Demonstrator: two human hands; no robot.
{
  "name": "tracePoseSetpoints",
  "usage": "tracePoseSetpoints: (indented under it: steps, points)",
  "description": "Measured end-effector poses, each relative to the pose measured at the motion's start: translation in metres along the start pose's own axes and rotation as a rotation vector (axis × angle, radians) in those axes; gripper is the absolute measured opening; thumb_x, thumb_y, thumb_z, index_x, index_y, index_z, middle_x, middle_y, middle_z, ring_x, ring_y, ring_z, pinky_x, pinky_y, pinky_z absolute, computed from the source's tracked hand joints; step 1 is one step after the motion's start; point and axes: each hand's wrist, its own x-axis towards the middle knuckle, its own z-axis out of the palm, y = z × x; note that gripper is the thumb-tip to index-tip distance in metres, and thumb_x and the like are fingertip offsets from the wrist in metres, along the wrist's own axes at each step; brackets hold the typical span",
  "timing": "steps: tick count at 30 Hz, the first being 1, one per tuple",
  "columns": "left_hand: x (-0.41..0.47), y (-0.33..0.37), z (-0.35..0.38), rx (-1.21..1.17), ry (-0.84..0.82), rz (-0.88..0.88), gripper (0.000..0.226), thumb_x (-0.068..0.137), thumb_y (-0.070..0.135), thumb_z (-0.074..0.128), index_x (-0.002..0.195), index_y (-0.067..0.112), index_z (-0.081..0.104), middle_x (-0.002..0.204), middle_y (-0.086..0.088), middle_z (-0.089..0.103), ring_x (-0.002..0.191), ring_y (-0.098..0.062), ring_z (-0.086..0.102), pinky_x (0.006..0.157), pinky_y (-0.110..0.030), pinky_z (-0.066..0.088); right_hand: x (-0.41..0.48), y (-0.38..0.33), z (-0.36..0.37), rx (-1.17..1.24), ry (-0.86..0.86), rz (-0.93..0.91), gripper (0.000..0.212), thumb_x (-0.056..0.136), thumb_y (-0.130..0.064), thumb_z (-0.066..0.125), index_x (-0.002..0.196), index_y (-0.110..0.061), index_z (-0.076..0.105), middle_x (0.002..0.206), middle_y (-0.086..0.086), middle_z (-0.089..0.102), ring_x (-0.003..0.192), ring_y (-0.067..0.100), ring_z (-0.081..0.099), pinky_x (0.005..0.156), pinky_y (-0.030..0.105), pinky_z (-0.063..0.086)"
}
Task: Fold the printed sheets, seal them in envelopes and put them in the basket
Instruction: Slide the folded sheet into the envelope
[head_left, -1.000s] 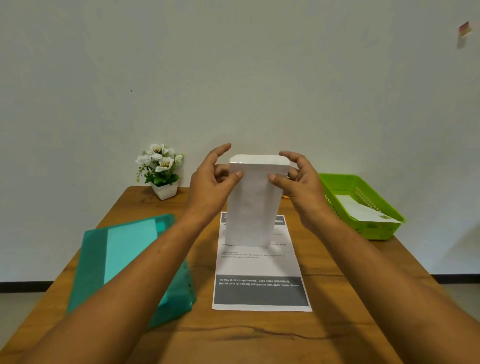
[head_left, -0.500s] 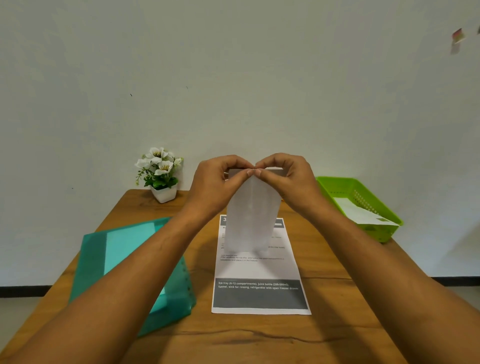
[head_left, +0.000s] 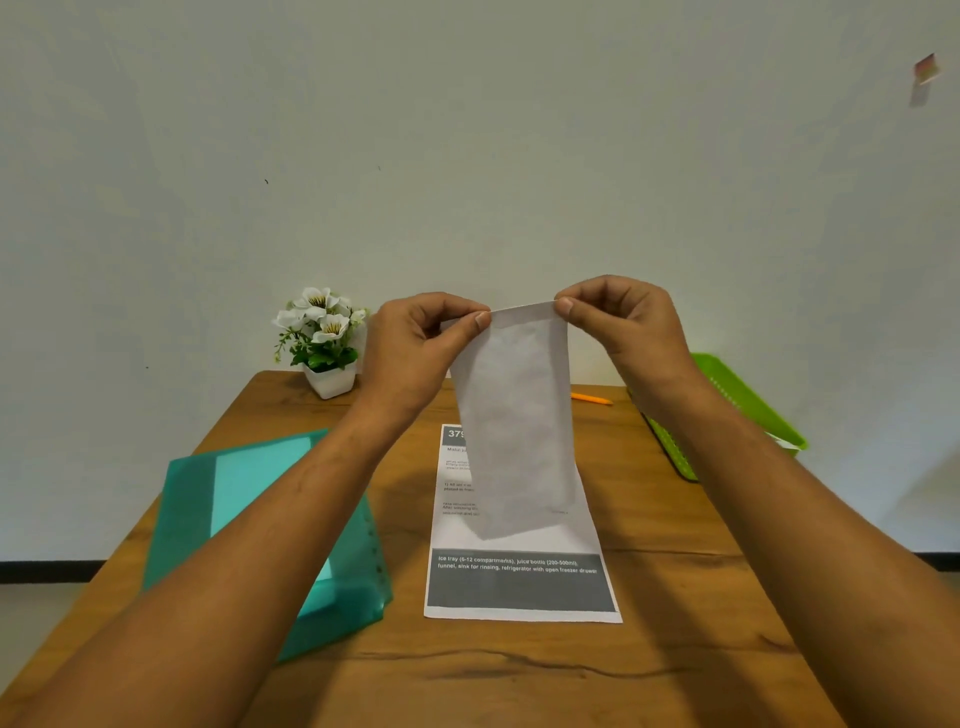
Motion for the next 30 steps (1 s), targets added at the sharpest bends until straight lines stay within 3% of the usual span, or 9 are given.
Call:
tracePoseSetpoints:
  steps: [4,7,11,14,17,20,23,28,30]
  points:
    - [-0.005,-0.007,0.008,-0.205,0.141,-0.116,0.009,0.09,0.018,0.078,0.097,0.012,0.08,0.09,-0.001,0.079,0.087,-0.016,0.073,0.079,-0.032,0.061,-0.01,0.015,0.0,-0.01,-0.113,0.134,0.016,0.092,-0.002,0.074,0.107,-0.009,0.072,0.094,0.013,0.075,0.088,0.02,0.073,0.083,0.033,0.059]
    - [-0.019,-0.022,0.01,-0.137,0.17,-0.146,0.002,0.093,0.022,0.075,0.094,0.021,0.077,0.083,0.004,0.075,0.079,-0.01,0.068,0.073,-0.027,0.058,-0.018,0.028,-0.003,-0.09,-0.125,0.191,0.008,0.093,-0.002,0.073,0.098,-0.007,0.074,0.093,0.019,0.075,0.081,0.022,0.071,0.078,0.036,0.058]
    - [-0.059,-0.055,0.013,0.062,0.036,-0.222,0.008,0.094,0.029,0.073,0.091,0.023,0.073,0.066,0.002,0.063,0.063,-0.012,0.058,0.063,-0.036,0.054,-0.021,0.048,-0.008,-0.24,-0.159,0.267,0.01,0.092,-0.005,0.074,0.099,-0.012,0.075,0.096,0.022,0.074,0.075,0.025,0.067,0.066,0.035,0.053]
    - [-0.094,-0.079,0.016,0.242,-0.111,-0.335,0.012,0.096,0.038,0.069,0.09,0.028,0.072,0.067,0.006,0.066,0.065,-0.015,0.064,0.066,-0.044,0.06,-0.029,0.077,-0.008,-0.371,-0.248,0.309,0.014,0.09,-0.006,0.076,0.093,-0.02,0.075,0.079,0.007,0.072,0.063,0.01,0.062,0.058,0.026,0.046]
    - [-0.125,-0.093,0.02,0.399,-0.218,-0.424,0.018,0.098,0.038,0.066,0.111,0.028,0.072,0.068,0.005,0.067,0.062,-0.009,0.061,0.063,-0.04,0.056,-0.042,0.106,0.0,-0.506,-0.335,0.331,0.018,0.089,-0.007,0.077,0.091,-0.024,0.072,0.077,-0.006,0.066,0.066,0.006,0.058,0.065,0.027,0.046]
    - [-0.15,-0.098,0.024,0.545,-0.317,-0.418,0.042,0.098,0.034,0.065,0.138,0.027,0.058,0.08,0.011,0.067,0.079,-0.01,0.065,0.074,-0.039,0.058,-0.053,0.133,0.009,-0.599,-0.429,0.338,0.02,0.09,-0.011,0.078,0.088,-0.03,0.07,0.081,-0.007,0.066,0.074,0.013,0.06,0.069,0.032,0.048]
    - [-0.168,-0.102,0.028,0.725,-0.365,-0.282,0.058,0.095,0.033,0.067,0.149,0.025,0.047,0.114,0.003,0.066,0.105,-0.02,0.061,0.088,-0.043,0.055,-0.06,0.151,0.015,-0.675,-0.47,0.345,0.018,0.091,-0.014,0.076,0.096,-0.031,0.071,0.083,-0.008,0.065,0.077,0.015,0.061,0.066,0.03,0.045]
    - [-0.178,-0.111,0.027,0.859,-0.377,-0.096,0.029,0.097,0.028,0.063,0.125,0.023,0.066,0.131,-0.003,0.059,0.113,-0.026,0.055,0.086,-0.045,0.053,-0.063,0.163,0.022,-0.75,-0.489,0.349,0.019,0.091,-0.015,0.074,0.101,-0.031,0.07,0.078,-0.013,0.06,0.077,0.015,0.058,0.063,0.028,0.04]
    - [-0.178,-0.114,0.028,0.883,-0.373,-0.074,0.025,0.097,0.027,0.062,0.12,0.021,0.07,0.133,-0.002,0.06,0.113,-0.026,0.056,0.085,-0.045,0.053,-0.065,0.164,0.025,-0.796,-0.495,0.345,0.021,0.091,-0.017,0.075,0.108,-0.029,0.072,0.088,-0.012,0.064,0.086,0.015,0.062,0.069,0.03,0.049]
